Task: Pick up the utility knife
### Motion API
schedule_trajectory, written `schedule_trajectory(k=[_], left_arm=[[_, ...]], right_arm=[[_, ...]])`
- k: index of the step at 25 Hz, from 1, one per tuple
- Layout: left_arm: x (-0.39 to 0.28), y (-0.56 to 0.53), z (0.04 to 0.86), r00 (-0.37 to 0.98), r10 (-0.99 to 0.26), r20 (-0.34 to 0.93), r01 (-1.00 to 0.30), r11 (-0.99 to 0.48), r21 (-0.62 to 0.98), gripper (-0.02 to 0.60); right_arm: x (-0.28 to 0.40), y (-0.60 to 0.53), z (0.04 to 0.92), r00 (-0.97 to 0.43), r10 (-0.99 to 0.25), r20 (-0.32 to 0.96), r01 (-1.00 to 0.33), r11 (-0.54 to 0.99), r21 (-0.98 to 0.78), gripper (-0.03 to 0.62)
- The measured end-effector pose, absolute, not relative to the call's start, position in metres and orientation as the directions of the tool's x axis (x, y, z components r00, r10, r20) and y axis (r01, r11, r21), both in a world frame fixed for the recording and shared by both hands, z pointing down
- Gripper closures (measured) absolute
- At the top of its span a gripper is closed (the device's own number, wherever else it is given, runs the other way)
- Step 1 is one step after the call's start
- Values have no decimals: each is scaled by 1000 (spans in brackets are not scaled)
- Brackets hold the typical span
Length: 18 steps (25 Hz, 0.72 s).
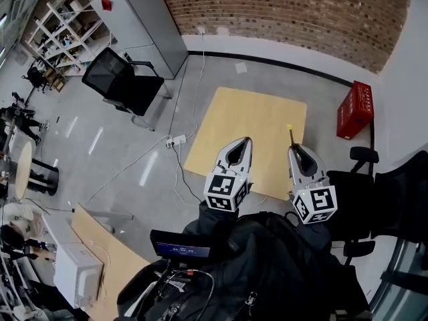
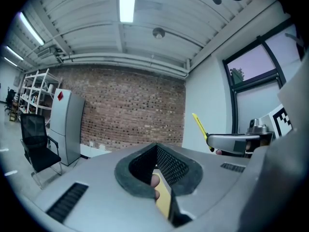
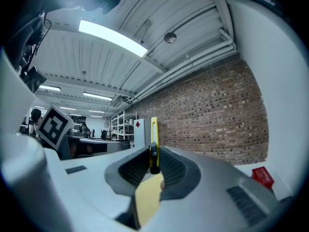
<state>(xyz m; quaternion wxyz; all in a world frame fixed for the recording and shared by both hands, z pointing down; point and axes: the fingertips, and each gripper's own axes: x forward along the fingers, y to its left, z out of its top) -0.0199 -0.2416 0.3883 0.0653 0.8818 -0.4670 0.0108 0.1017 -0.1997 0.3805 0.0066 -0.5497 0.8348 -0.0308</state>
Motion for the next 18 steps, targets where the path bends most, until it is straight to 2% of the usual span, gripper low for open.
schedule_trajectory(k=[18], left_arm=[[-20, -256, 375, 558, -829, 48, -828, -551, 102, 581]], right_arm=[[99, -215, 364, -398, -917, -27, -916, 399, -36, 531]])
